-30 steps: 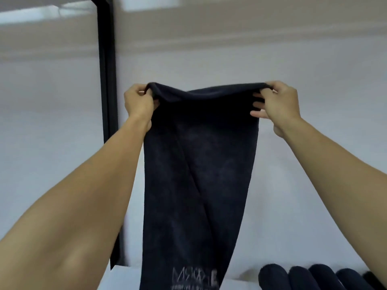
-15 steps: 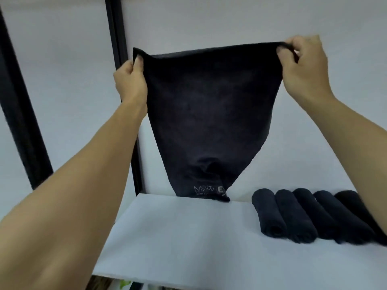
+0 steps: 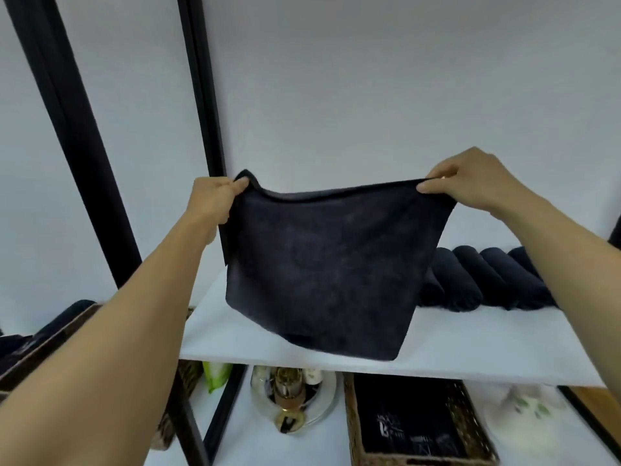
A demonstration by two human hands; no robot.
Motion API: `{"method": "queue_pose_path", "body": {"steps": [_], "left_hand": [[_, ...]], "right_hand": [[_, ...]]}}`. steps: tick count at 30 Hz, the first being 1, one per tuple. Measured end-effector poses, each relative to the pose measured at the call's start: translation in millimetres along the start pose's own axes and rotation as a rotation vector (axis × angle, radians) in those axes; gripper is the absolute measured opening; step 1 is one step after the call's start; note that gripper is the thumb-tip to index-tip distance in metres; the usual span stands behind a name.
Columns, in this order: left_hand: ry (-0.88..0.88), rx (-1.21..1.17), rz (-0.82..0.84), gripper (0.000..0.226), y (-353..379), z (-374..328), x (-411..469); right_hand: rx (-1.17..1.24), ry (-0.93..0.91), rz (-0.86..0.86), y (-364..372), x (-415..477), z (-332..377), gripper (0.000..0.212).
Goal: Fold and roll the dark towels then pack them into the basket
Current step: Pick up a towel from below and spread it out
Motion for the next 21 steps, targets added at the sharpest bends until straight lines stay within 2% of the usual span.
{"method": "queue_pose_path", "body": {"steps": [3, 5, 8, 11, 14, 16, 17, 19, 21], "left_hand": [[-0.128, 0.104, 0.054, 0.038, 12.3, 45.4, 17.7], [-0.191, 0.110, 0.042, 0.030, 21.1, 67.7, 33.0], [-0.274, -0.008, 0.026, 0.012, 44.7, 90.7, 60.3], [-0.304, -0.105, -0.026, 0.016, 70.2, 112.5, 99.8], [-0.307, -0.111, -0.068, 0.008, 97.3, 138.3, 128.6], [-0.340, -0.081, -0.041, 0.007, 115.2, 166.7, 140.1], [-0.362, -0.051, 0.007, 0.011, 124.9, 182.6, 141.6], [-0.380, 0.161, 0.160, 0.041, 145.7, 210.9, 135.8], [-0.310, 0.447, 0.281, 0.061, 156.4, 226.9, 122.3]], "right_hand": [[-0.062, 0.096, 0.039, 28.7, 8.8, -26.9, 0.017], [-0.031, 0.151, 0.056, 51.6, 21.2, -46.6, 0.015], [0.070, 0.250, 0.073, 89.7, 50.1, -75.2, 0.020], [0.265, 0.337, 0.032, 128.6, 83.6, -103.7, 0.018], [0.427, 0.371, -0.018, 175.3, 106.9, -131.1, 0.016], [0.452, 0.388, 0.017, 212.7, 110.8, -145.2, 0.028], [0.437, 0.391, 0.061, 232.0, 108.1, -151.2, 0.038], [0.341, 0.355, 0.200, 268.3, 91.6, -154.0, 0.053], [0.225, 0.238, 0.386, 302.0, 62.5, -141.4, 0.051]]}}
Point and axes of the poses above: each hand's wrist, its own x-axis towards the middle knuckle, its own y-axis out of the palm, z = x × y, the point moved 10 cm from there along x, towards the middle knuckle, and after that the axes turned 8 degrees about -y, right-handed, at the moved point
